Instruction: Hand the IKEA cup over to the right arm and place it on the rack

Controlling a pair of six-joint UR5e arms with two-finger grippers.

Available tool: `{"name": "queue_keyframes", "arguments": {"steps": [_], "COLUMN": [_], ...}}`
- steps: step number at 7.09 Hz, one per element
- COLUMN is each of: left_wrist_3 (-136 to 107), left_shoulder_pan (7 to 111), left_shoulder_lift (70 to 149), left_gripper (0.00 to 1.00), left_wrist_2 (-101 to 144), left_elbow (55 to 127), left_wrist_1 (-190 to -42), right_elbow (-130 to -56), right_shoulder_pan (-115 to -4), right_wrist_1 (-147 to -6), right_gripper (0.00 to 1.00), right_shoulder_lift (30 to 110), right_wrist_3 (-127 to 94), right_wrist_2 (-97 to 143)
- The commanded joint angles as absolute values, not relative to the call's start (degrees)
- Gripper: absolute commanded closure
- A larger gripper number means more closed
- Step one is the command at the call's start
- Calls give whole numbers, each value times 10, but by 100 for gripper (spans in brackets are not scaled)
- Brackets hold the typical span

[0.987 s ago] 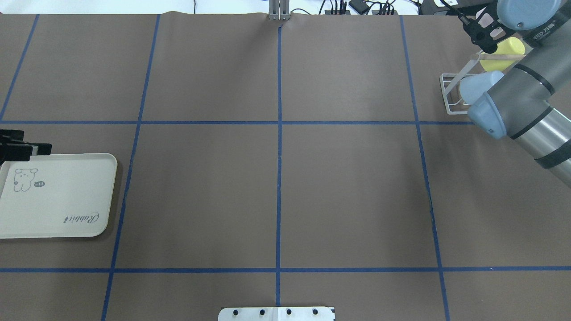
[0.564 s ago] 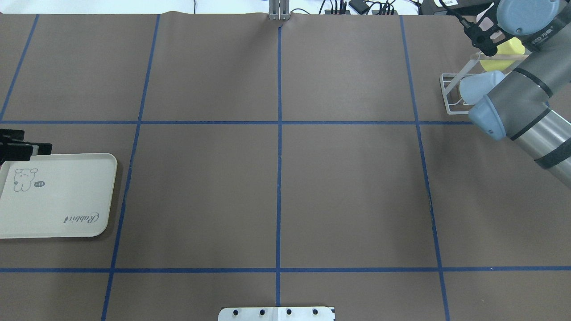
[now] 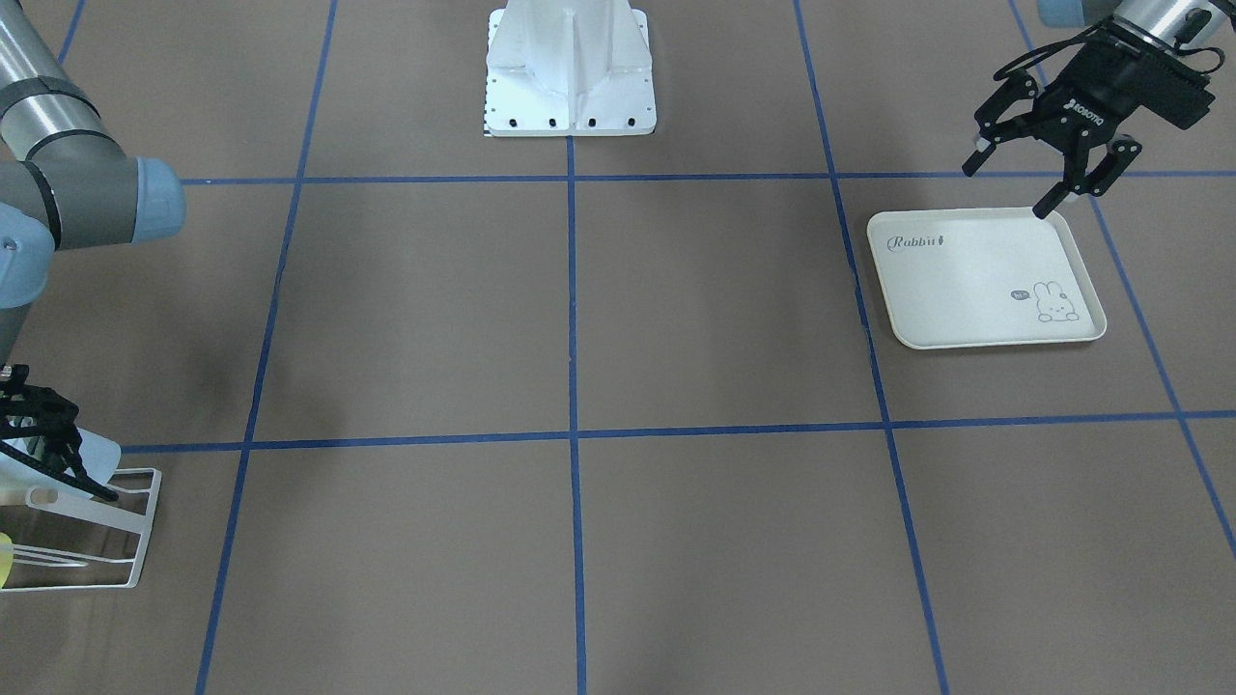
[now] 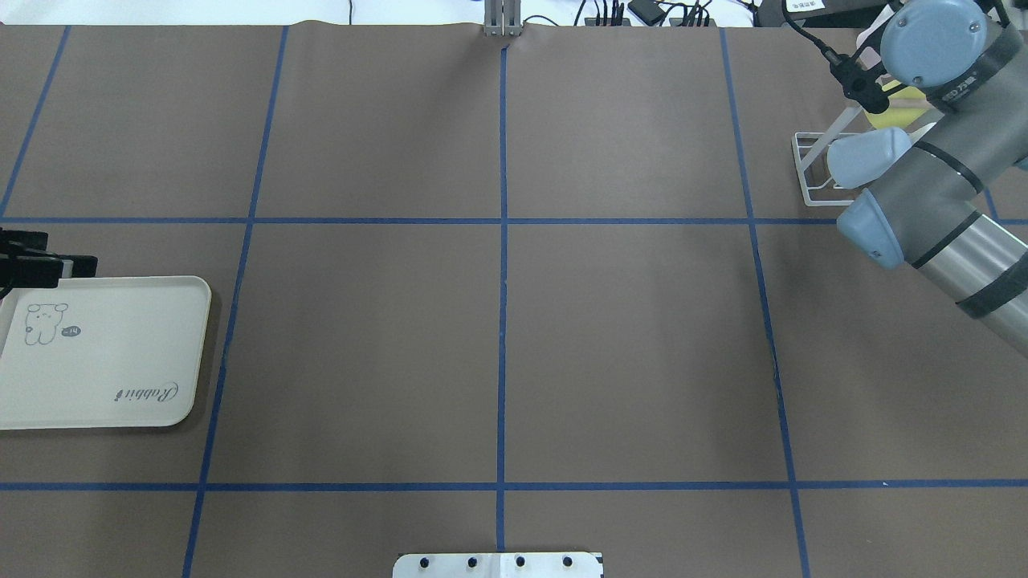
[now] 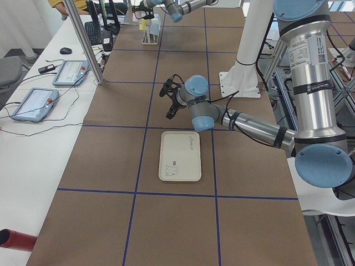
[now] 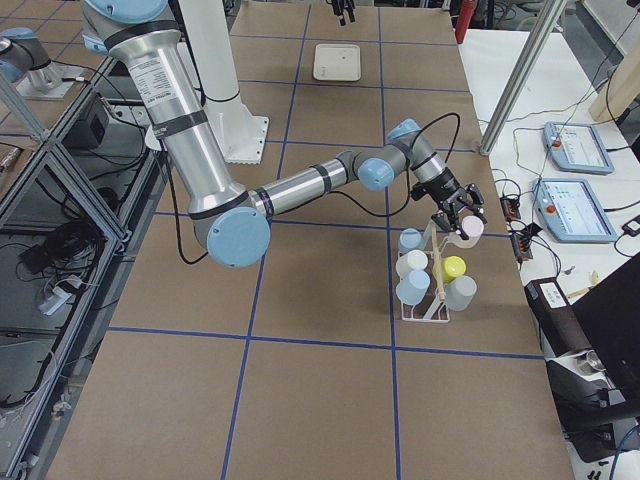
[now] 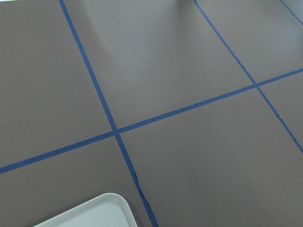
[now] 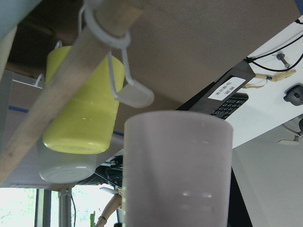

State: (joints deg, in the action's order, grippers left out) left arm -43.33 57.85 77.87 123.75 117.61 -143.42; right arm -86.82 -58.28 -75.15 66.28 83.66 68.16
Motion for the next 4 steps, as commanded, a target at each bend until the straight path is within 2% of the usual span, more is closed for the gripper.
{"name": "queue_keyframes", "arguments": {"steps": [1,4], "left_wrist_3": [-433,-434], "left_shoulder_pan": [579,579], "left_shoulder_lift": [779,778], "left_gripper": [0,0], "left_wrist_2": [1237,1237], "left_elbow": [1178,1177], "left_wrist_1": [-1434,-1434], "right_elbow": [-873,-875], "right_shoulder_pan": [-575,-562], "right_wrist_1": [-751,-751], "right_gripper": [100,100], "right_shoulder_lift": [670,683], "right_wrist_3": [833,832], "right_wrist_2": [672,656]}}
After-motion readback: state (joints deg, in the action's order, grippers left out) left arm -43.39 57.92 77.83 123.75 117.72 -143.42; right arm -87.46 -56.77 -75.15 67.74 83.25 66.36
